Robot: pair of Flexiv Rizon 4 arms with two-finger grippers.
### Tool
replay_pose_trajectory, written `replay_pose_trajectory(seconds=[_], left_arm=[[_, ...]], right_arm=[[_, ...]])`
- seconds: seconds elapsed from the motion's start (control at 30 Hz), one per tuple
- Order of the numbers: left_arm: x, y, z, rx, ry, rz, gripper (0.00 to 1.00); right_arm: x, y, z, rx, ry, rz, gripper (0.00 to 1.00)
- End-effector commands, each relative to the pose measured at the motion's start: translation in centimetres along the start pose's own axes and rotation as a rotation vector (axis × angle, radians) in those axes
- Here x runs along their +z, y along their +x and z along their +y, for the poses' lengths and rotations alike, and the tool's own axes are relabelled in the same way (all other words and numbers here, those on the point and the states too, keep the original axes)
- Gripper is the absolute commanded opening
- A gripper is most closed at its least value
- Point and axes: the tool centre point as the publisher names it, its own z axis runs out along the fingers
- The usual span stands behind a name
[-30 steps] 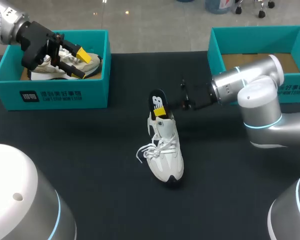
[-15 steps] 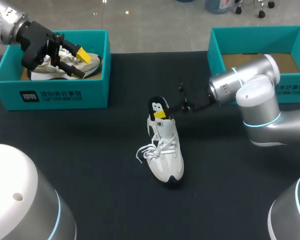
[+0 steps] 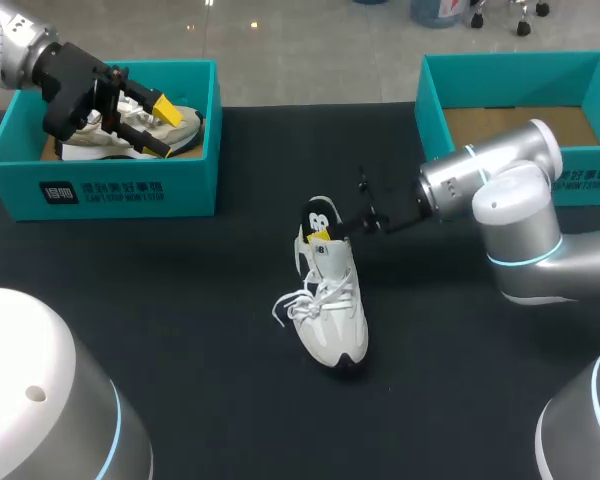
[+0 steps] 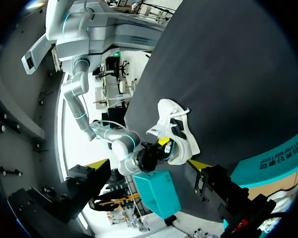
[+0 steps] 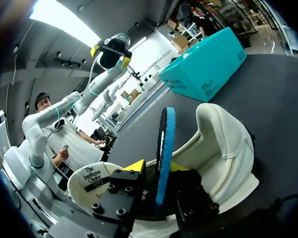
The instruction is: Take the shoe out of the shoebox, open the shoe tongue, remove and reinsert the insole, then place the shoe into the shoebox
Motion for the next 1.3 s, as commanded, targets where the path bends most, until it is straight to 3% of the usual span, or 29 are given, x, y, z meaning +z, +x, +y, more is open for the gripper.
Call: replay_pose_trajectory(seconds=[0.03,0.2,0.27,0.3,0.37,0.73,0.93,0.97,1.0,1.2,1.3], left_arm=[[-0.1,0.0,0.0,0.001,0.002,0.003,1.00],[-0.1,0.0,0.0,0.001,0.002,0.003,1.00],[-0.1,0.0,0.0,0.001,0.002,0.003,1.00],[-0.1,0.0,0.0,0.001,0.002,0.003,1.00],[-0.1,0.0,0.0,0.001,0.002,0.003,1.00],[-0.1,0.0,0.0,0.001,0.002,0.003,1.00],[-0.1,0.0,0.0,0.001,0.002,0.003,1.00],[-0.1,0.0,0.0,0.001,0.002,0.003,1.00],[-0.1,0.0,0.0,0.001,0.002,0.003,1.00],[-0.1,0.0,0.0,0.001,0.002,0.003,1.00],[-0.1,0.0,0.0,0.001,0.002,0.003,1.00]], right_arm=[[-0.6,0.9,1.1,-0.020,0.004,-0.015,0.48],[-0.9,0.9,2.1,-0.044,0.004,-0.021,0.46],[-0.9,0.7,2.3,-0.048,0.004,-0.025,0.39],[-0.9,0.5,2.4,-0.048,0.004,-0.027,0.31],[-0.7,0.2,2.2,-0.044,0.008,-0.029,0.00],[0.2,-0.1,-0.9,0.029,0.028,-0.015,0.00],[0.3,0.0,-1.2,0.038,0.025,-0.023,0.00],[0.2,0.1,-1.0,0.031,0.022,-0.027,0.07],[0.1,0.2,-0.7,0.024,0.018,-0.028,0.37],[0.0,1.1,0.6,-0.017,0.025,-0.039,0.80],[-0.1,1.5,1.0,-0.033,0.023,-0.043,0.89]])
